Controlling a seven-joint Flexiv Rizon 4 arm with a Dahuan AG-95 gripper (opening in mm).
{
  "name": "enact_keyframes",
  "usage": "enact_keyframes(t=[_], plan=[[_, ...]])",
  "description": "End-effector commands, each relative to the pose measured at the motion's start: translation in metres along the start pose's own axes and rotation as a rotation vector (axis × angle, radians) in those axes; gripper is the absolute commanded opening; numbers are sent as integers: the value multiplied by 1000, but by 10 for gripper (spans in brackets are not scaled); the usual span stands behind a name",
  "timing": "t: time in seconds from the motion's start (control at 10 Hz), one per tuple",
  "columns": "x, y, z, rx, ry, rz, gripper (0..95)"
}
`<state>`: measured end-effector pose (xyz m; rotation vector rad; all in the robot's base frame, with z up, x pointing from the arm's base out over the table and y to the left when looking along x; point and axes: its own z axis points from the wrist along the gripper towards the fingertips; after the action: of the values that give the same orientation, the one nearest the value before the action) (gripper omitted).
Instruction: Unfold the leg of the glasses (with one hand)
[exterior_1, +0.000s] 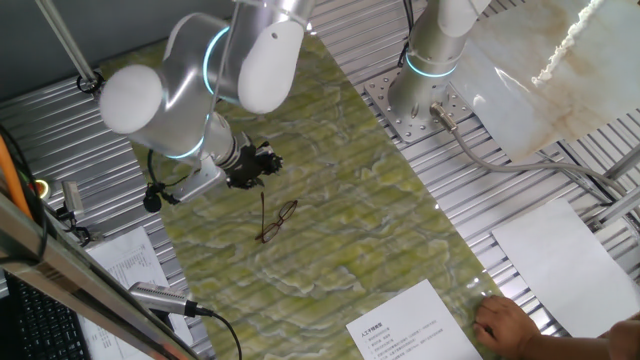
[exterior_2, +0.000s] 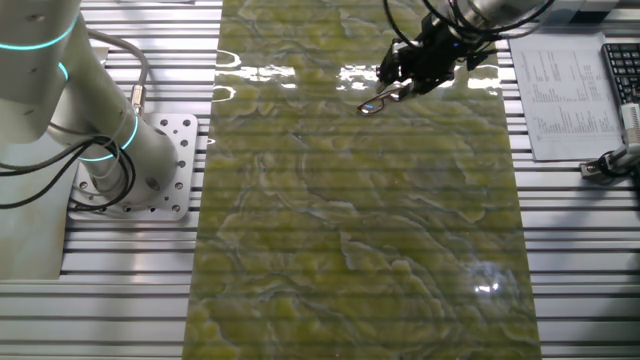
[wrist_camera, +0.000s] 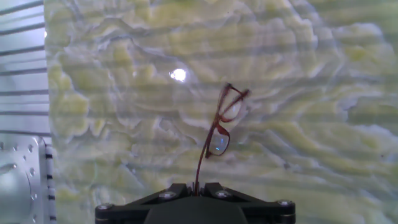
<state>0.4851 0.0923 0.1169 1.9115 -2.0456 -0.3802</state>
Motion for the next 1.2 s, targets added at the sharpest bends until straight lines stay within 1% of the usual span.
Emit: enact_keyframes(t=[0.1,0.2,0.3,0.4,0.5,0.6,0.7,0.8,0.9,1.0,1.1,1.2], plan=[[3,3,4,38,-8,23,380],[8,7,6,47,-37,36,380],[10,11,4,46,-44,62,380],[14,17,2,54,-45,111,380],[18,21,3,67,-60,137,380],[27,28,5,72,-144,183,380],[33,33,7,83,-222,240,380],[34,34,8,103,-245,286,190],[35,34,7,120,-291,360,0],[35,34,7,117,-326,405,0],[34,34,7,144,-356,464,0],[33,34,7,163,-378,520,0]])
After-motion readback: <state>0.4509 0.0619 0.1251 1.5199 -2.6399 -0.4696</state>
